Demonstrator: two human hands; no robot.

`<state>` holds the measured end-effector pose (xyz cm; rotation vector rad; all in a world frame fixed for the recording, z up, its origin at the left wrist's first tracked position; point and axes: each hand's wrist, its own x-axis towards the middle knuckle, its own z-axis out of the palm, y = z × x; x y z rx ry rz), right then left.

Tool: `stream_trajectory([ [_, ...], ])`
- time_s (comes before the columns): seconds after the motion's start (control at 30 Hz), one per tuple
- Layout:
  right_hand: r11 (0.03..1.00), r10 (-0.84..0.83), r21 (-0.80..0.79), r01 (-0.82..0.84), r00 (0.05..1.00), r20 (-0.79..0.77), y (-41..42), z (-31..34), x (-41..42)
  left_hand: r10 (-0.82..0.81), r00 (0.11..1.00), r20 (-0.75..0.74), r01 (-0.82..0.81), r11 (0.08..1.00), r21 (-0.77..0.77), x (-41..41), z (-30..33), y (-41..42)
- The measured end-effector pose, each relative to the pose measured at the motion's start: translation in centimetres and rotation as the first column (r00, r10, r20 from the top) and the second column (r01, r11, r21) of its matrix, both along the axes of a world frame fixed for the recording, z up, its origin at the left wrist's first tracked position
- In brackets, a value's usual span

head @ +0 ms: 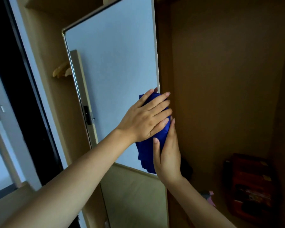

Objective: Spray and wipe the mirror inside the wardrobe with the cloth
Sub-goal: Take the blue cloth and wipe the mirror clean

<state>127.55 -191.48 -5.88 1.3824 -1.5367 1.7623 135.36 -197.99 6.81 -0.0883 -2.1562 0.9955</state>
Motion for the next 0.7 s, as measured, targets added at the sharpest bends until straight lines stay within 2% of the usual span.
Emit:
stream_trajectory([
  [0.37, 0.989, -0.091, -0.12, 0.081, 0.992, -0.084, -1.1, 15.3, -0.9, 0.022, 0.991, -0.135, -0.021, 1.0, 0.005, -0.4, 14.6, -0.3],
  [0.47, 0.988, -0.082, -0.139, 0.067, 0.991, -0.107, -1.0, 14.3, -0.9, -0.042, 0.991, -0.13, 0.046, 0.998, 0.031, -0.4, 13.9, -0.5],
  [0.57, 0.989, -0.109, -0.108, 0.098, 0.988, -0.106, -1.0, 10.3, -0.7, -0.105, 0.993, -0.052, 0.107, 0.993, 0.056, -0.4, 10.4, -0.5],
  [0.7, 0.988, -0.148, -0.061, 0.143, 0.986, -0.081, -1.1, 8.3, -0.6, -0.092, 0.996, 0.003, 0.092, 0.996, 0.012, -0.2, 8.8, -0.7],
])
